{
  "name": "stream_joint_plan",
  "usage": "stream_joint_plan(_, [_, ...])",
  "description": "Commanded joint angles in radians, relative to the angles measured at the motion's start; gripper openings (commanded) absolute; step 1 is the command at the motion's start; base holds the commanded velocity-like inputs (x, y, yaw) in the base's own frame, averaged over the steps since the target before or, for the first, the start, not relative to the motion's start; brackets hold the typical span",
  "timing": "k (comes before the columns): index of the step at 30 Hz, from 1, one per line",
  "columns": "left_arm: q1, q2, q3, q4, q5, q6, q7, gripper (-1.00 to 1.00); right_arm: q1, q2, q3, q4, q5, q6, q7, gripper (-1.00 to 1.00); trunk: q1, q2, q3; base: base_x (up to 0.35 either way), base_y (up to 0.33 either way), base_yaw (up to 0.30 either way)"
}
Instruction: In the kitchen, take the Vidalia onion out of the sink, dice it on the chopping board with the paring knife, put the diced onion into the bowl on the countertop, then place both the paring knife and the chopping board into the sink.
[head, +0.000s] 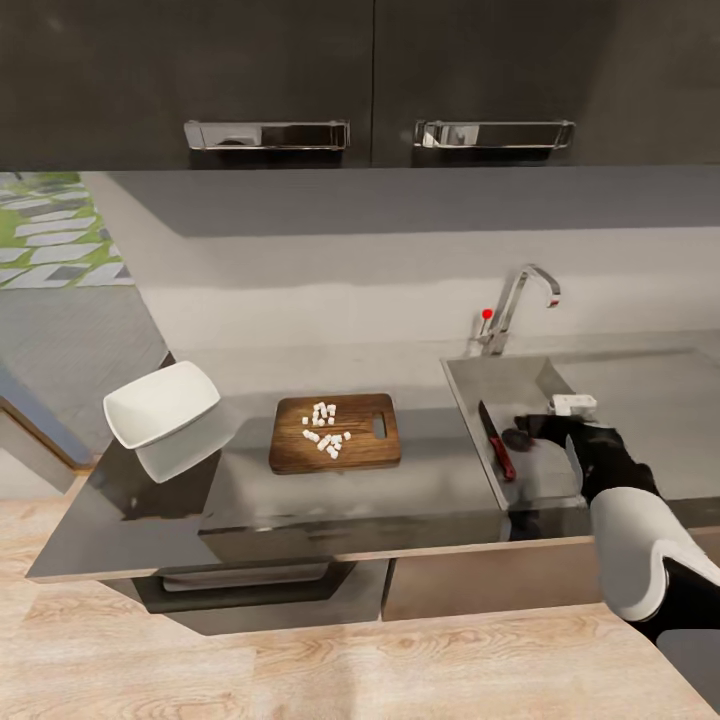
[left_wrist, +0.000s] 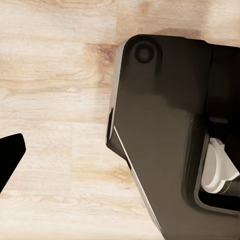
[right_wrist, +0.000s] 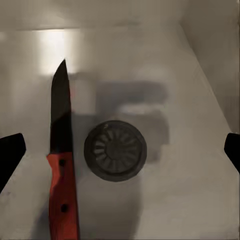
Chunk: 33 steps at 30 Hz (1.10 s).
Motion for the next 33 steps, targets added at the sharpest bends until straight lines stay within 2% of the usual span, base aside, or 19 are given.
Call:
stream_joint_plan(1, [0.000, 0.000, 0.001, -0.001, 0.011, 0.000, -0.010, 1.00, -0.001, 0.002, -0.007, -0.072, 0.012, 0.039, 0.078, 1.00, 0.001, -0.002, -0.002, 0.000, 0.000, 0.000])
stream_joint_plan(3, [0.000, 0.000, 0.001, -0.001, 0.011, 0.000, -0.010, 1.00, -0.001, 0.003, -0.007, -0.160, 0.014, 0.108, 0.181, 1.00, 0.001, -0.002, -0.002, 0.000, 0.000, 0.000])
stream_joint_plan(6, [0.000, 0.000, 0.001, -0.001, 0.011, 0.000, -0.010, 1.00, 0.011, 0.009, -0.006, -0.267, 0.015, 0.173, 0.276, 1.00, 0.001, -0.002, -0.002, 0.000, 0.000, 0.000])
stream_joint_plan(9, [0.000, 0.000, 0.001, -0.001, 0.011, 0.000, -0.010, 1.00, 0.060, 0.041, -0.006, -0.377, 0.018, 0.198, 0.312, 1.00, 0.001, -0.002, -0.002, 0.000, 0.000, 0.000])
stream_joint_plan(11, [0.000, 0.000, 0.001, -0.001, 0.011, 0.000, -0.010, 1.00, 0.098, 0.089, -0.006, -0.473, 0.024, 0.205, 0.321, 1.00, 0.001, -0.002, -0.002, 0.000, 0.000, 0.000])
stream_joint_plan(12, [0.000, 0.000, 0.001, -0.001, 0.011, 0.000, -0.010, 1.00, 0.107, 0.103, -0.006, -0.498, 0.027, 0.207, 0.322, 1.00, 0.001, -0.002, -0.002, 0.000, 0.000, 0.000])
stream_joint_plan(13, [0.000, 0.000, 0.001, -0.002, 0.011, 0.000, -0.010, 1.00, 0.136, 0.144, -0.006, -0.573, 0.043, 0.210, 0.325, 1.00, 0.001, -0.002, -0.002, 0.000, 0.000, 0.000])
stream_joint_plan(15, [0.000, 0.000, 0.001, -0.002, 0.011, 0.000, -0.010, 1.00, 0.177, 0.205, -0.006, -0.675, 0.081, 0.212, 0.327, 1.00, 0.001, -0.002, -0.002, 0.000, 0.000, 0.000])
stream_joint_plan(16, [0.000, 0.000, 0.001, -0.002, 0.011, 0.000, -0.010, 1.00, 0.186, 0.221, -0.006, -0.699, 0.093, 0.213, 0.327, 1.00, 0.001, -0.002, -0.002, 0.000, 0.000, 0.000])
stream_joint_plan(18, [0.000, 0.000, 0.001, -0.001, 0.011, 0.000, -0.010, 1.00, 0.208, 0.278, -0.007, -0.770, 0.143, 0.215, 0.328, 1.00, 0.001, -0.002, -0.002, 0.000, 0.000, 0.000])
stream_joint_plan(20, [0.000, 0.000, 0.001, -0.001, 0.011, 0.000, -0.010, 1.00, 0.217, 0.309, -0.010, -0.801, 0.182, 0.216, 0.329, 1.00, 0.001, -0.002, -0.002, 0.000, 0.012, 0.000])
stream_joint_plan(21, [0.000, 0.000, 0.001, -0.001, 0.011, 0.000, -0.010, 1.00, 0.219, 0.317, -0.011, -0.809, 0.192, 0.216, 0.329, 1.00, 0.001, -0.002, -0.002, 0.000, 0.079, 0.000])
stream_joint_plan(23, [0.000, 0.000, 0.001, -0.001, 0.011, 0.000, -0.010, 1.00, 0.222, 0.317, -0.011, -0.819, 0.205, 0.216, 0.330, 1.00, 0.001, -0.002, -0.002, 0.000, 0.172, 0.000])
stream_joint_plan(33, [0.000, 0.000, 0.001, -0.001, 0.011, 0.000, -0.010, 1.00, 0.223, 0.317, -0.012, -0.822, 0.211, 0.236, 0.330, 1.00, 0.001, -0.002, -0.002, 0.000, 0.266, 0.000])
